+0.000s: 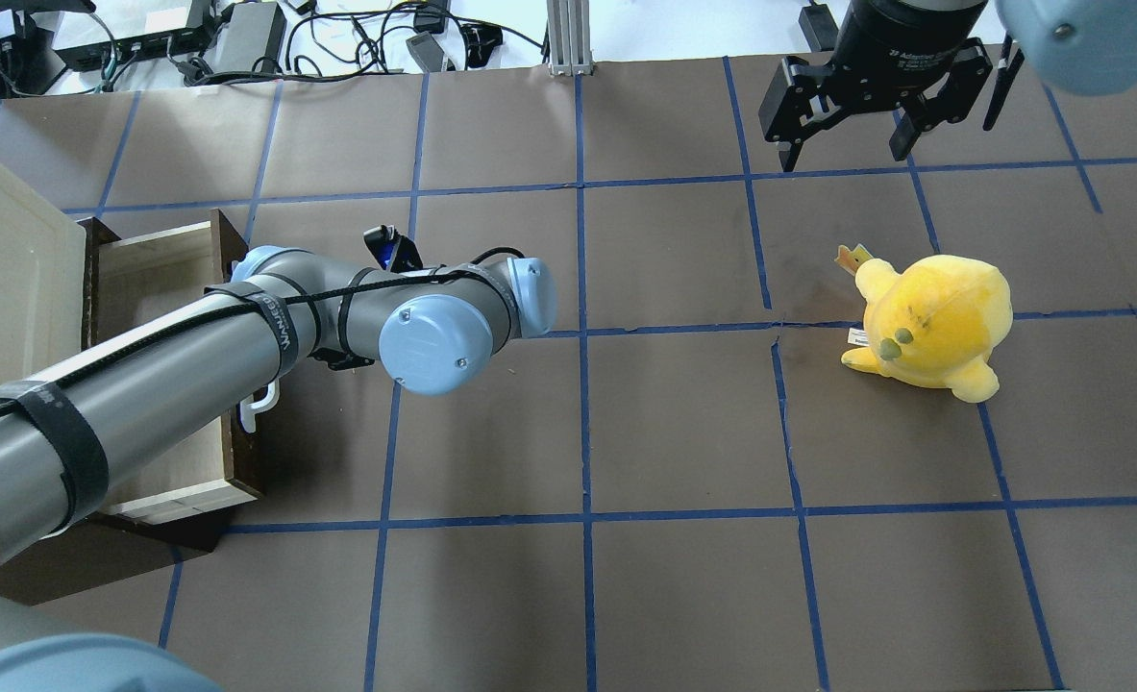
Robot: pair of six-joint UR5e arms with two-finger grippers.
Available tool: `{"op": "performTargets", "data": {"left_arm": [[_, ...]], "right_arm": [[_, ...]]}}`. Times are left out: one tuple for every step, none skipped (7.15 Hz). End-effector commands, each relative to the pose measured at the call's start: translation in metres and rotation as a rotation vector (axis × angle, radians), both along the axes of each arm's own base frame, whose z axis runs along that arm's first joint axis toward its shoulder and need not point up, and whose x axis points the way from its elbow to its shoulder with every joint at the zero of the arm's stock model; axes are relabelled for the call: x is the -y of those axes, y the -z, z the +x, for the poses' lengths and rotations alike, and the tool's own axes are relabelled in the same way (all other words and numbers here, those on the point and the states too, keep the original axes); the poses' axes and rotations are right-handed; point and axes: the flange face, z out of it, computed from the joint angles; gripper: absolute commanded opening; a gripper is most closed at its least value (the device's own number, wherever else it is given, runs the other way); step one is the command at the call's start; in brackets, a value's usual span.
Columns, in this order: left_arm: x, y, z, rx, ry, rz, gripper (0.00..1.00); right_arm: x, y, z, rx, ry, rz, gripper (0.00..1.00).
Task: Pull drawer sideways
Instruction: 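Pull the handle with the left gripper, sliding the drawer out toward the table center, then open the left gripper and release the handle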
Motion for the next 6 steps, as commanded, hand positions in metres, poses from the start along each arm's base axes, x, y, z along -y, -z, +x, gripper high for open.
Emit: {"op": "performTargets", "data": {"left_arm": [[0.018, -0.053, -0.030, -0.313, -0.166, -0.051, 1.00], [0.026, -0.094, -0.045, -0.490, -0.176, -0.025, 1.00], [0.026, -0.135, -0.049, -0.620, -0.161, -0.023, 1.00], [0.020, -0.178, -0.045, -0.711, -0.131, -0.033, 1.00], [0.013, -0.215, -0.040, -0.842, -0.147, -0.065, 1.00], [0.001, -0.239, -0.033, -0.948, -0.177, -0.093, 1.00]], "right_arm": [[0.000, 0.000, 0.000, 0.000, 0.000, 0.000, 1.00], [0.000, 0.000, 0.000, -0.002, -0.001, 0.000, 1.00], [0.000, 0.000, 0.000, 0.000, 0.000, 0.000, 1.00], [0.000, 0.000, 0.000, 0.000, 0.000, 0.000, 1.00], [0.000, 0.000, 0.000, -0.001, 0.000, 0.000, 1.00], [0.000, 0.000, 0.000, -0.002, 0.000, 0.000, 1.00]]}}
